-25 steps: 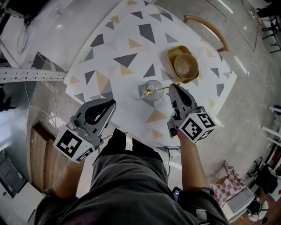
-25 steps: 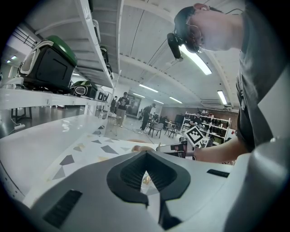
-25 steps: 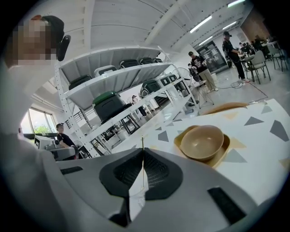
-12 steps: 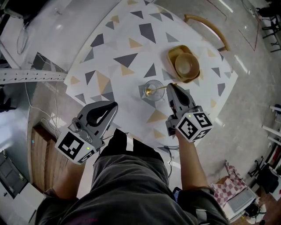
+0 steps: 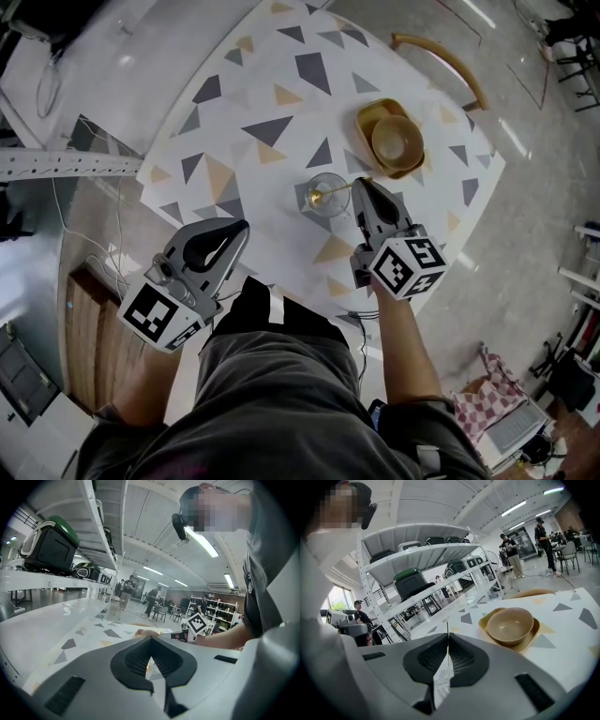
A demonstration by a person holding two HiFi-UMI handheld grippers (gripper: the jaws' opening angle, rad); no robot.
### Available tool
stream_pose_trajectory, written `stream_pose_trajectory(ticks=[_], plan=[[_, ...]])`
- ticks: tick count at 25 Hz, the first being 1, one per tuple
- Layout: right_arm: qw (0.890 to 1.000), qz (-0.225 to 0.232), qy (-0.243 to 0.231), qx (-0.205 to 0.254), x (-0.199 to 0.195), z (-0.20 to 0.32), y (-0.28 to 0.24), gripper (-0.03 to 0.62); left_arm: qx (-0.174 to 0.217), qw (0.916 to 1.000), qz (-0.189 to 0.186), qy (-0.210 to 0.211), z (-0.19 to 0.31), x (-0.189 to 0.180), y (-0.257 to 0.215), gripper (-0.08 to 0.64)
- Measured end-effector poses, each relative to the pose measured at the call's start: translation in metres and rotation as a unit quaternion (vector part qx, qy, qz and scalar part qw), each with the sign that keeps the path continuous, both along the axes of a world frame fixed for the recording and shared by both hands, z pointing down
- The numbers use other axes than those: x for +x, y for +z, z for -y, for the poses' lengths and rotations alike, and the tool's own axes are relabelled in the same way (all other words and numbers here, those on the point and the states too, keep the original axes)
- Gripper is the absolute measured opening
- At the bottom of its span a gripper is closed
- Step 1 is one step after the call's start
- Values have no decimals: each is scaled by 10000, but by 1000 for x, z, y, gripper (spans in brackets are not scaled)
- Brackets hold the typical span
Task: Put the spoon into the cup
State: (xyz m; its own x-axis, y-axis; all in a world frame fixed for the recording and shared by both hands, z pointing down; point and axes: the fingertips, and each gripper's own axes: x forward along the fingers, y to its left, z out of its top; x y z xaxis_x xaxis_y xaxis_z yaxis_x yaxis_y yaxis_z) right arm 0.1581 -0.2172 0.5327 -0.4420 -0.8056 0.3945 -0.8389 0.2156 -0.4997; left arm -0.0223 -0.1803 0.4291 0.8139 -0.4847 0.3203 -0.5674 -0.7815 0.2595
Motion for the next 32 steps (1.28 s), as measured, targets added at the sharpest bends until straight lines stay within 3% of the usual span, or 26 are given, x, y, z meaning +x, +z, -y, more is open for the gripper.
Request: stream_pose_trajectory(ticks=[19, 22, 32], plan=[[9998, 24, 134, -155, 0, 0, 2, 29, 116, 9999, -33, 79, 1, 1, -13, 15], [9997, 72, 174, -144, -1, -1, -1, 68, 142, 9998, -46, 102, 0, -1, -16, 15], [9988, 42, 490, -34, 5, -13, -16, 103, 313, 9991, -127, 267, -4, -8, -31, 15]])
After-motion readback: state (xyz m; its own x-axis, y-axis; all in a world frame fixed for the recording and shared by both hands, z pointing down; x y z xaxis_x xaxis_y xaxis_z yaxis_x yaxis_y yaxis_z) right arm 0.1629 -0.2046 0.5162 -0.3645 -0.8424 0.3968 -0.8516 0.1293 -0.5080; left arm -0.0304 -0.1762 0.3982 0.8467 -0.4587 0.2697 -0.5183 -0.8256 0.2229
